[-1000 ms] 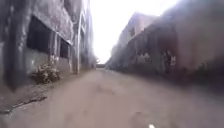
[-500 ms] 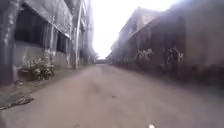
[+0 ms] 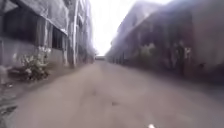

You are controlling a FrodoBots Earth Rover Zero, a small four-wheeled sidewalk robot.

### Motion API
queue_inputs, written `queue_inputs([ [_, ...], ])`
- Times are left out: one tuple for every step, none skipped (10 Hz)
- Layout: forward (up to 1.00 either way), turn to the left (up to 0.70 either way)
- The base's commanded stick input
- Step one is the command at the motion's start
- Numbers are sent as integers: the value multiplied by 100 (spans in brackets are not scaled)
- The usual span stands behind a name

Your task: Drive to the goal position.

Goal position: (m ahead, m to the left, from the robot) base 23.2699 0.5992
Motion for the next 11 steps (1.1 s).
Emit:
queue_inputs([
  [70,0],
  [70,0],
  [70,0],
  [70,2],
  [70,2],
  [70,2],
  [70,2],
  [70,2],
  [70,3],
  [70,3],
  [70,3],
])
